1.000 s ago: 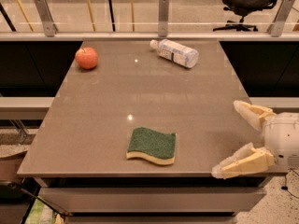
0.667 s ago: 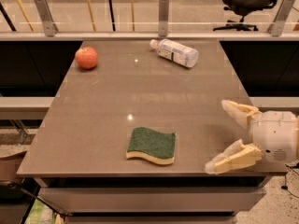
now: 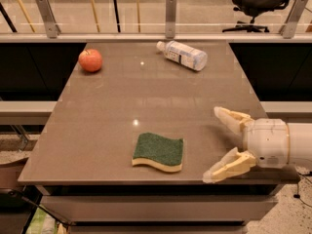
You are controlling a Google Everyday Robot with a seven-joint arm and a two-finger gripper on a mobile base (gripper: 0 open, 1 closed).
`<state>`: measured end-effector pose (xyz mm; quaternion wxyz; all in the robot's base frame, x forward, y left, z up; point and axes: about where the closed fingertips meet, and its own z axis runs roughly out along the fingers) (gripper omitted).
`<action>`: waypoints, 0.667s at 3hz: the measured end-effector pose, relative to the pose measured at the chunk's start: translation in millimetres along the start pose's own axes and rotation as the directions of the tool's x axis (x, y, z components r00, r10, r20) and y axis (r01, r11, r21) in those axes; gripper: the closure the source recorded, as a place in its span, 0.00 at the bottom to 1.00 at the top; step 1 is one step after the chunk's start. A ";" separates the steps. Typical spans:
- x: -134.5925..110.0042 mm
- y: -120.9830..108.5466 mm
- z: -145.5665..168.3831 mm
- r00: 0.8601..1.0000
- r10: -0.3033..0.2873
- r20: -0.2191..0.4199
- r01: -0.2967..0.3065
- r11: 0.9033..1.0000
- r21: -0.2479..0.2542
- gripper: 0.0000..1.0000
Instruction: Move sponge near apple
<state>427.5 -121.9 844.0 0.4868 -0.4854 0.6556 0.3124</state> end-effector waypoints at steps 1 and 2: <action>1.0 7.5 13.3 0.999 -0.011 0.031 0.011 1.000 -0.025 0.00; -1.7 15.6 24.8 0.998 -0.024 0.059 0.027 0.999 -0.044 0.00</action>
Offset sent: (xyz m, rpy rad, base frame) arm -0.0101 0.0398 -0.0116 0.0781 -0.0425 0.0762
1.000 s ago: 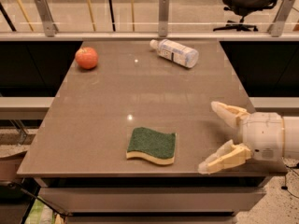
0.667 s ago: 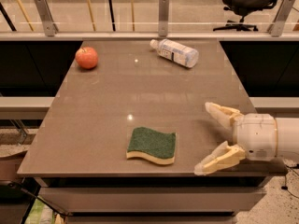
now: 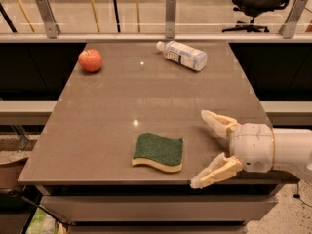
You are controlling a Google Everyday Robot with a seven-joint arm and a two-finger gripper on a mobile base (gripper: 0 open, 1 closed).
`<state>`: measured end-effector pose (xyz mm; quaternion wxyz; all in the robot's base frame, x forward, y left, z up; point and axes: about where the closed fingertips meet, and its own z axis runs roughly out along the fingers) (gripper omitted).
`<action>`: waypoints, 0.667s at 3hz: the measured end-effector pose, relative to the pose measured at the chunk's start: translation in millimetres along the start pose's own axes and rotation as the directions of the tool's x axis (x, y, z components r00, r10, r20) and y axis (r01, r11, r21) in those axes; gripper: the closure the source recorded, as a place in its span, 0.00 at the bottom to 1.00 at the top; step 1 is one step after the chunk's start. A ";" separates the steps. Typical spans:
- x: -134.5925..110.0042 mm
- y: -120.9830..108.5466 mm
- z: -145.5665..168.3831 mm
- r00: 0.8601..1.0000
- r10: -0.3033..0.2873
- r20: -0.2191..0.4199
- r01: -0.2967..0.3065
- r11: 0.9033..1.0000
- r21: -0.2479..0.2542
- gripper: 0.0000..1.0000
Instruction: Move sponge near apple
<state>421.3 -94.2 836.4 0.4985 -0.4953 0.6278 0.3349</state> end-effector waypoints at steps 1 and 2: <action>-4.1 4.8 12.7 1.000 -0.010 0.008 0.010 1.000 -0.027 0.00; -6.6 5.8 26.3 1.000 -0.010 0.005 0.011 0.999 -0.049 0.00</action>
Offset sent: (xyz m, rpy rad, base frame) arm 0.0074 0.0399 -0.0050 0.0009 0.0149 0.0667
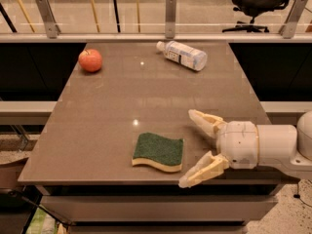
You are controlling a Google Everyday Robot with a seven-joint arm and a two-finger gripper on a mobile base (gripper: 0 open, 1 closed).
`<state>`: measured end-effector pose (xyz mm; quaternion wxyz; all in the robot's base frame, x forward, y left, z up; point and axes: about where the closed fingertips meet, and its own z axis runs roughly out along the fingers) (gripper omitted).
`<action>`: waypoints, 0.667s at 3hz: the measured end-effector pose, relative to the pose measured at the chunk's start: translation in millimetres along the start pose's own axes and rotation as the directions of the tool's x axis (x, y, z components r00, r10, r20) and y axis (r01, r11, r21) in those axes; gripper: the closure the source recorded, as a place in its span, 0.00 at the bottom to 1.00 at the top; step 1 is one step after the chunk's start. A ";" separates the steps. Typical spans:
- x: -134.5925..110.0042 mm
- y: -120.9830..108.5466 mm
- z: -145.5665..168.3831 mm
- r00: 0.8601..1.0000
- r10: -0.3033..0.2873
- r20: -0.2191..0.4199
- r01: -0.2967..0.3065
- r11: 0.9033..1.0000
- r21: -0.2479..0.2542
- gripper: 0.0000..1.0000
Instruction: Move sponge near apple
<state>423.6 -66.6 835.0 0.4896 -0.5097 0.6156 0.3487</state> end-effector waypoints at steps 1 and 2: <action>0.9 1.5 13.4 1.000 0.007 0.002 -0.007 1.000 -0.024 0.00; 6.7 5.8 25.2 1.000 0.025 0.003 -0.025 0.998 -0.051 0.00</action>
Offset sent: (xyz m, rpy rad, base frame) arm 0.0000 0.0313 -0.0279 0.0204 0.0716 0.0597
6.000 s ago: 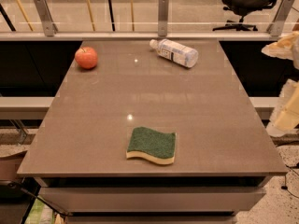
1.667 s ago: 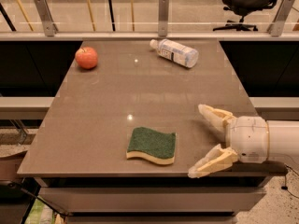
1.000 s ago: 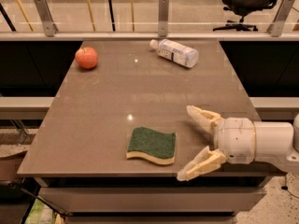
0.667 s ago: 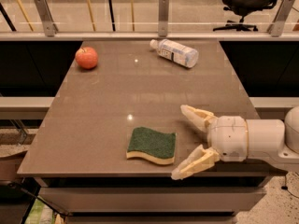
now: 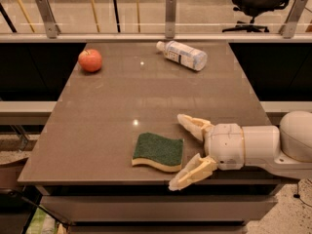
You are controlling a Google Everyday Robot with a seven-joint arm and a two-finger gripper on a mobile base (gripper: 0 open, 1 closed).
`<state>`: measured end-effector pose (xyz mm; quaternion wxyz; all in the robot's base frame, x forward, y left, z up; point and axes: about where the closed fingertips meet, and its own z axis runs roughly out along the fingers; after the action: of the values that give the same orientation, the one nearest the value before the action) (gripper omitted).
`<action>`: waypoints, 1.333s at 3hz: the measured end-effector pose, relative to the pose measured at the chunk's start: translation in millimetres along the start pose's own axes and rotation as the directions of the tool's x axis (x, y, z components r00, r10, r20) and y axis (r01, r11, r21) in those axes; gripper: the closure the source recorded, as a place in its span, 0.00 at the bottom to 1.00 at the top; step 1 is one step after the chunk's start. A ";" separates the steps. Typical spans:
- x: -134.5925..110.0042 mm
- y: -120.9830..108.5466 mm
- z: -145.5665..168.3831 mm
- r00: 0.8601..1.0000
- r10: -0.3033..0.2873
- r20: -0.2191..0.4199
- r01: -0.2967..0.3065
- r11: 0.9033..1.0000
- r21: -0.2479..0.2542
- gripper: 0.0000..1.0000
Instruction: Move sponge near apple
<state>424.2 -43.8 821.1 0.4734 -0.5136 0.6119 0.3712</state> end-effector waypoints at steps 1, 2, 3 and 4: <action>-1.4 0.8 1.3 1.000 -0.003 0.000 0.003 1.000 -0.003 0.18; -2.7 1.7 2.8 1.000 -0.006 -0.001 0.006 1.000 -0.007 0.41; -3.9 2.6 4.4 1.000 -0.008 -0.001 0.008 1.000 -0.010 0.65; -5.2 3.5 5.9 1.000 -0.011 -0.002 0.011 1.000 -0.013 0.88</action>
Offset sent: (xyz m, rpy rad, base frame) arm -0.0004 0.0016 0.0009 -0.0009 -0.0018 0.0033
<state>422.1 -36.2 824.4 0.4713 -0.5204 0.6070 0.3722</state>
